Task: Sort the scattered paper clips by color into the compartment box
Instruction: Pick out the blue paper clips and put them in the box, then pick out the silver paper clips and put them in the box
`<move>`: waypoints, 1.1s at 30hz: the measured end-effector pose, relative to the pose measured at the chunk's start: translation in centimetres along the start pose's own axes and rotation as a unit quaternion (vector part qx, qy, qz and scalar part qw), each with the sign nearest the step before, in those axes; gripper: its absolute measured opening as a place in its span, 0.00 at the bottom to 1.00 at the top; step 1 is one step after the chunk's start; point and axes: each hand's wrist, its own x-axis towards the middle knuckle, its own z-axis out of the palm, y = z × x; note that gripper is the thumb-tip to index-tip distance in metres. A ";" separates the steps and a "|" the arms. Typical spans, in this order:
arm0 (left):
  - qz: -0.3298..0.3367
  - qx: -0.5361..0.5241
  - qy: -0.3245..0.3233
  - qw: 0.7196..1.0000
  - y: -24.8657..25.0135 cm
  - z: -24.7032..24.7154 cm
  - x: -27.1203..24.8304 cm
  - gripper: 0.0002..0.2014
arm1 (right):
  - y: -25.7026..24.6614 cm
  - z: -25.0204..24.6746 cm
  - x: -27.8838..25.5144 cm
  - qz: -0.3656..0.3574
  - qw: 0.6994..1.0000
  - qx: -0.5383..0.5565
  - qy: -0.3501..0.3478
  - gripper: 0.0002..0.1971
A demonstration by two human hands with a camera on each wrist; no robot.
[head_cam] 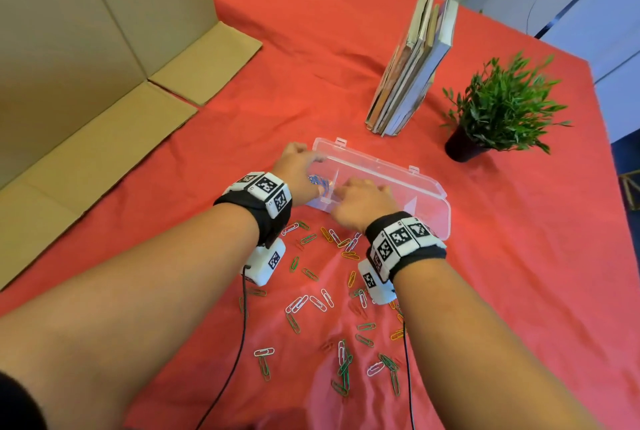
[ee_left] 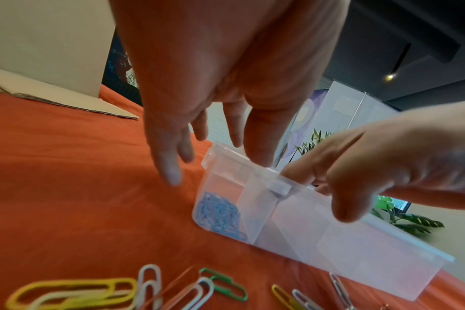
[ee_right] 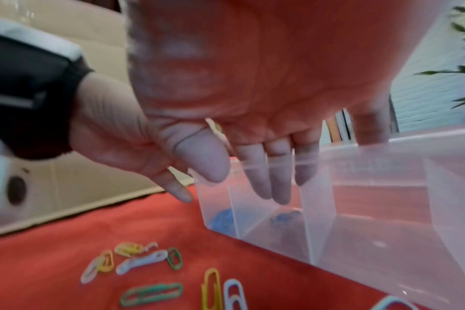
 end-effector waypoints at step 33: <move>-0.033 -0.062 0.079 0.994 -1.1 0.9 -0.7 0.25 | 4.4 -1.2 -4.1 0.000 0.948 0.281 0.151 0.14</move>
